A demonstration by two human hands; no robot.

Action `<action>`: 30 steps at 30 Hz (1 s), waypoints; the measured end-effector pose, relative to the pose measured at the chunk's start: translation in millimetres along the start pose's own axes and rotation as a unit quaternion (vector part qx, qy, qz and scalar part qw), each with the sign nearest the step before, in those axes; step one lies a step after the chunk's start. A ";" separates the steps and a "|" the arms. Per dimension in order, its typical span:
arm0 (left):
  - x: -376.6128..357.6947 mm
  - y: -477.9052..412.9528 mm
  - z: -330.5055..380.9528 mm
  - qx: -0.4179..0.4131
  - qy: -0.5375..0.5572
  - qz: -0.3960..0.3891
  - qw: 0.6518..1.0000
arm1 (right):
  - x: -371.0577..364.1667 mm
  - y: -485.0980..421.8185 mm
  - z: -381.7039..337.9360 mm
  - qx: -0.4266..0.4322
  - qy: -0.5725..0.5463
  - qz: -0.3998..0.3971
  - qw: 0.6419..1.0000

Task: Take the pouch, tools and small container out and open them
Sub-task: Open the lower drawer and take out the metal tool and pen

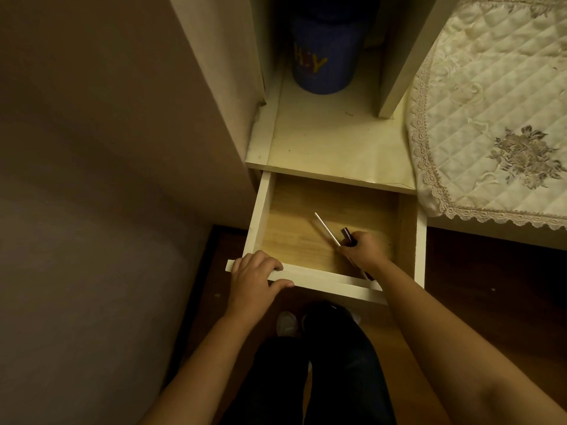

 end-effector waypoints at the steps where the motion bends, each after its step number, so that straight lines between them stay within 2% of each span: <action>1: 0.3 0.4 1.2 -0.007 -0.007 -0.003 1.000 | 1.8 4.8 -4.2 0.014 -0.016 -0.009 1.000; 6: -0.6 4.3 5.7 -0.061 -0.076 -0.024 0.995 | 25.6 41.5 -29.9 0.076 -0.126 -0.027 0.989; 11: 4.8 -5.1 8.6 -0.040 -0.093 -0.027 0.994 | 66.3 83.2 -33.9 0.115 -0.214 0.022 0.970; 15: 11.4 -33.7 19.1 -0.021 -0.082 -0.020 0.996 | 92.1 105.5 -19.4 0.097 -0.328 0.054 0.938; 21: 21.9 -95.9 44.6 -0.123 -0.148 -0.010 0.981 | 123.3 110.7 1.1 0.062 -0.411 0.110 0.903; 30: 22.6 -157.3 40.4 -0.092 -0.162 -0.036 0.982 | 147.3 79.7 7.1 0.027 -0.468 0.118 0.876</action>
Point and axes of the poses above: each hand's wrist, its own y-axis away from the middle knuckle, its own x-axis out of the back of the hand, z = x × y, the point moved 5 cm from there along -y, towards the middle knuckle, and after that the axes turned 9 degrees about -x, right-handed, at the moved point
